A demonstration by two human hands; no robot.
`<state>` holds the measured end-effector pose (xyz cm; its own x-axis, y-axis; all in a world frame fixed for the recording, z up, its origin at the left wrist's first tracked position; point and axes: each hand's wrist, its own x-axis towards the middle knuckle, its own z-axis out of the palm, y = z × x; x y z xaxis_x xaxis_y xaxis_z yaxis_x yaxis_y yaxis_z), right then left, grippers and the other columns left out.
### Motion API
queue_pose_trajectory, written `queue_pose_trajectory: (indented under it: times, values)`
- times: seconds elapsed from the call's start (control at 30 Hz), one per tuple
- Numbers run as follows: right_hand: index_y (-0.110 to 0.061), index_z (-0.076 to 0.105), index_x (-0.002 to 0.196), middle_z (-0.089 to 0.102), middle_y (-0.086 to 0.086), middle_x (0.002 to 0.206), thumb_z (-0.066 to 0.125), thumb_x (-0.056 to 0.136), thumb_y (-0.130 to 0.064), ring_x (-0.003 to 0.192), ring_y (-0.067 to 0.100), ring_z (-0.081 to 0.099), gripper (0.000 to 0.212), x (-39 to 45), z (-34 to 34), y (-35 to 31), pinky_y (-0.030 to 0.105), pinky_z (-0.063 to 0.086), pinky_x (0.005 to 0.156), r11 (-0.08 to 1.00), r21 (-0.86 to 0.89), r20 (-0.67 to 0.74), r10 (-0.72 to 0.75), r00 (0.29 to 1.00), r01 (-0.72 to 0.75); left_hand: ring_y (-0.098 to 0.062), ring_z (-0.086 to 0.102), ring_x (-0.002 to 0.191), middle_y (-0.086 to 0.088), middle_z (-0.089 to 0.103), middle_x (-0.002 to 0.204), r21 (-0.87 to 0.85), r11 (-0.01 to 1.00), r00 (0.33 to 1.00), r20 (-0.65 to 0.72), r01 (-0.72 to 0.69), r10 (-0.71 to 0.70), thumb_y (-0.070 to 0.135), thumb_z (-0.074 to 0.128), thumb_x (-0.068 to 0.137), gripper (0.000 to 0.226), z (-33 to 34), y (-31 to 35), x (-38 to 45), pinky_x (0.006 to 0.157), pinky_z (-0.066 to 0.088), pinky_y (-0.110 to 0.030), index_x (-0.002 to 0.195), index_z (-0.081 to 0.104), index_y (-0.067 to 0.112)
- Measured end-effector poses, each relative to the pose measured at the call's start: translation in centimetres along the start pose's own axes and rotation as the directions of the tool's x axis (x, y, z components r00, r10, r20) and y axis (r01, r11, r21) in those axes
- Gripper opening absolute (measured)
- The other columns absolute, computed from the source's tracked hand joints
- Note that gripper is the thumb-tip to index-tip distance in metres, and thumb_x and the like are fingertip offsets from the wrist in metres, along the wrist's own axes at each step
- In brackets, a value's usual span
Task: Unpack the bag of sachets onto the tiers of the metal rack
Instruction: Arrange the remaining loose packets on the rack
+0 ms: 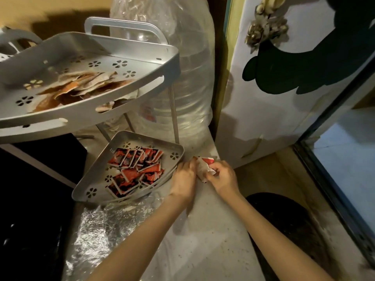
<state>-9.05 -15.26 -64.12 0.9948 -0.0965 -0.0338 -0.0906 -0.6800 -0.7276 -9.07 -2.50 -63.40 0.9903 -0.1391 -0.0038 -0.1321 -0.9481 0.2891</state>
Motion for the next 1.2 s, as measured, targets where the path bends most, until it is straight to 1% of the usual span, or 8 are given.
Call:
queue_pose_trajectory:
  times: [0.17, 0.3, 0.4, 0.47, 0.6, 0.77, 0.93, 1.2]
  values:
    - [-0.004, 0.067, 0.095, 0.062, 0.011, 0.100, 0.065, 0.081, -0.015, 0.086, 0.018, 0.055, 0.018, 0.1, -0.9, -0.1, 0.025, 0.040, 0.072, 0.984, 0.155, 0.102, 0.074, 0.992, -0.089, -0.033, 0.057, 0.105, -0.017, 0.062, 0.116, 0.147, 0.986, 0.994, -0.050, -0.084, 0.093, -0.001, 0.049, 0.083, 0.051, -0.4, 0.0, -0.8, 0.085, 0.046, -0.036, 0.132, 0.035, 0.003]
    - [-0.006, 0.065, 0.102, 0.062, 0.005, 0.095, 0.063, 0.082, -0.012, 0.084, 0.015, 0.056, 0.020, -0.1, -1.9, -0.5, 0.013, 0.038, 0.059, 0.946, 0.278, 0.134, 0.137, 0.982, -0.170, -0.030, 0.064, 0.094, -0.010, 0.067, 0.105, 0.191, 0.978, 0.996, -0.001, -0.083, 0.084, 0.004, 0.042, 0.089, 0.044, -1.6, -0.3, -1.4, 0.071, 0.048, -0.035, 0.132, 0.036, 0.012]
    - [-0.013, 0.064, 0.090, 0.064, 0.001, 0.086, 0.060, 0.083, -0.010, 0.082, 0.016, 0.060, 0.008, -0.7, -3.4, -1.8, 0.015, 0.042, 0.061, 0.898, 0.405, 0.167, 0.113, 0.980, -0.172, -0.034, 0.064, 0.089, -0.014, 0.068, 0.099, 0.081, 0.994, 0.996, -0.032, -0.079, 0.081, 0.017, 0.039, 0.095, 0.029, -4.1, 0.1, -2.2, 0.066, 0.045, -0.037, 0.122, 0.049, 0.013]
    - [-0.018, 0.061, 0.078, 0.062, -0.001, 0.076, 0.059, 0.083, -0.007, 0.073, 0.013, 0.060, 0.013, -1.1, -4.7, -3.6, 0.018, 0.043, 0.059, 0.864, 0.480, 0.159, 0.084, 0.984, -0.152, -0.036, 0.062, 0.085, -0.017, 0.067, 0.092, -0.075, 0.994, 0.995, -0.063, -0.076, 0.072, 0.021, 0.041, 0.093, 0.025, -6.4, 0.4, -2.7, 0.062, 0.040, -0.036, 0.107, 0.057, 0.009]
    - [-0.016, 0.062, 0.076, 0.060, 0.002, 0.071, 0.057, 0.083, -0.005, 0.066, 0.013, 0.057, 0.014, -1.4, -8.0, -8.1, 0.017, 0.044, 0.054, 0.845, 0.534, 0.085, -0.007, 0.996, -0.039, -0.030, 0.062, 0.067, -0.010, 0.064, 0.065, -0.270, 0.956, 0.980, -0.186, -0.117, 0.068, 0.023, 0.053, 0.081, 0.017, -12.2, 1.2, -3.6, 0.053, 0.040, -0.032, 0.076, 0.062, 0.009]
    - [-0.009, 0.060, 0.079, 0.058, 0.000, 0.070, 0.055, 0.085, -0.005, 0.060, 0.006, 0.056, 0.010, -2.1, -12.0, -14.6, 0.011, 0.042, 0.044, 0.762, 0.632, -0.019, -0.163, 0.986, 0.138, -0.016, 0.068, 0.068, -0.006, 0.073, 0.079, -0.345, 0.913, 0.932, -0.351, -0.217, 0.089, 0.031, 0.055, 0.082, 0.028, -21.1, 3.3, -5.4, 0.069, 0.055, -0.034, 0.097, 0.070, 0.013]
    - [-0.014, 0.063, 0.075, 0.054, -0.001, 0.062, 0.057, 0.086, -0.011, 0.045, 0.000, 0.046, 0.013, -2.1, -14.5, -21.2, 0.013, 0.034, 0.040, 0.682, 0.667, -0.125, -0.297, 0.947, 0.302, -0.007, 0.067, 0.071, -0.001, 0.072, 0.083, -0.281, 0.913, 0.862, -0.490, -0.296, 0.129, 0.027, 0.059, 0.083, 0.024, -28.9, 3.0, -6.1, 0.069, 0.057, -0.026, 0.102, 0.068, 0.016]
    - [-0.017, 0.062, 0.078, 0.057, -0.003, 0.056, 0.064, 0.083, -0.012, 0.044, 0.008, 0.049, 0.008, -0.4, -14.1, -29.9, 0.017, 0.040, 0.039, 0.644, 0.672, -0.085, -0.422, 0.902, 0.365, -0.006, 0.065, 0.073, 0.003, 0.070, 0.085, -0.293, 0.939, 0.802, -0.596, -0.180, -0.032, 0.026, 0.065, 0.082, 0.019, -35.3, -2.7, -6.0, 0.063, 0.056, -0.021, 0.096, 0.071, 0.016]
